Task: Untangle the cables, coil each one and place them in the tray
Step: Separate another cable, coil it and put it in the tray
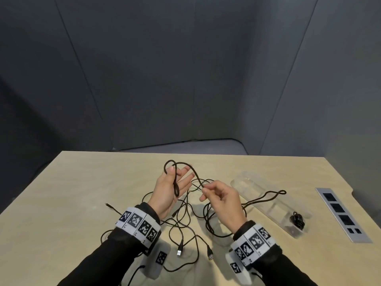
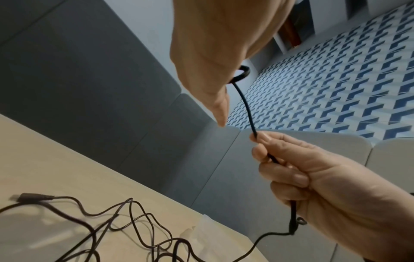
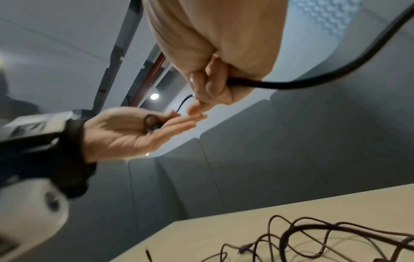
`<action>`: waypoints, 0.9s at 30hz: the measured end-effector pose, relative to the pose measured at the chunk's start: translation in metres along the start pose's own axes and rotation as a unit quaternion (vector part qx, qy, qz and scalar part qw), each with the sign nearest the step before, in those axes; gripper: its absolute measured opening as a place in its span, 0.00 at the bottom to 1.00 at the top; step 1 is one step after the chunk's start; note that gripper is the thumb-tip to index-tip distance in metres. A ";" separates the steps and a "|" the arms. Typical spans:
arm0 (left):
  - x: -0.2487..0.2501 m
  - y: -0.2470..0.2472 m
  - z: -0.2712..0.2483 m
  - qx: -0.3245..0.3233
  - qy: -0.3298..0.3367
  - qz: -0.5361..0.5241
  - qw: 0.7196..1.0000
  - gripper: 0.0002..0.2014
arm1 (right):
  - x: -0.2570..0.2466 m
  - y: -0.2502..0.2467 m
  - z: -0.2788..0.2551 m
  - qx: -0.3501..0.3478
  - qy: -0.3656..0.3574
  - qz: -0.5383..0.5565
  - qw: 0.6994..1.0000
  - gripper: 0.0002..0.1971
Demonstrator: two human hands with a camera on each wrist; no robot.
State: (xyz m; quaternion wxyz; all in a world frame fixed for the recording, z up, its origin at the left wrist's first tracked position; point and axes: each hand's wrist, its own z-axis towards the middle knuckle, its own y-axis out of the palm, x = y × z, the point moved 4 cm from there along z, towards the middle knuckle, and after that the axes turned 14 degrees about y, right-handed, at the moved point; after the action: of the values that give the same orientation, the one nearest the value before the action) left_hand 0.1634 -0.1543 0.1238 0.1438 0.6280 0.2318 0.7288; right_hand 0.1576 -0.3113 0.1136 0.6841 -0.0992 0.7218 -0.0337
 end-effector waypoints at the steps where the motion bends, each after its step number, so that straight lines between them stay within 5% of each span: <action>1: -0.004 0.002 -0.001 -0.004 -0.004 -0.003 1.000 0.15 | 0.001 0.004 -0.001 0.004 -0.004 -0.015 1.000 0.03; 8: -0.022 0.010 -0.009 -0.009 0.018 0.042 0.999 0.14 | -0.011 0.023 -0.002 0.030 -0.084 -0.236 0.968 0.11; 14: -0.015 0.020 -0.009 -0.039 0.069 0.128 0.989 0.13 | 0.000 0.018 0.006 0.036 0.037 -0.146 0.988 0.03; 19: -0.005 0.015 0.001 0.000 0.092 0.056 0.994 0.12 | 0.004 0.016 0.003 -0.131 0.067 -0.206 0.967 0.15; 22: 0.000 0.005 0.006 -0.025 0.074 0.117 0.990 0.14 | -0.006 -0.004 0.003 -0.210 0.019 -0.254 0.944 0.09; 24: -0.003 0.000 0.006 -0.078 0.076 0.244 0.964 0.15 | -0.018 -0.015 0.003 -0.237 0.000 -0.272 0.933 0.07; 27: -0.011 0.000 0.002 -0.170 0.112 0.446 0.871 0.13 | -0.037 -0.022 0.006 -0.225 -0.051 -0.294 0.928 0.05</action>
State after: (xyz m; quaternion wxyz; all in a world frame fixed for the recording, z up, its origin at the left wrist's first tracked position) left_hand 0.1673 -0.1591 0.1145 -0.1192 0.5445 -0.1862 0.8091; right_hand 0.1673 -0.3252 0.1537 0.6394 -0.4598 0.6128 -0.0654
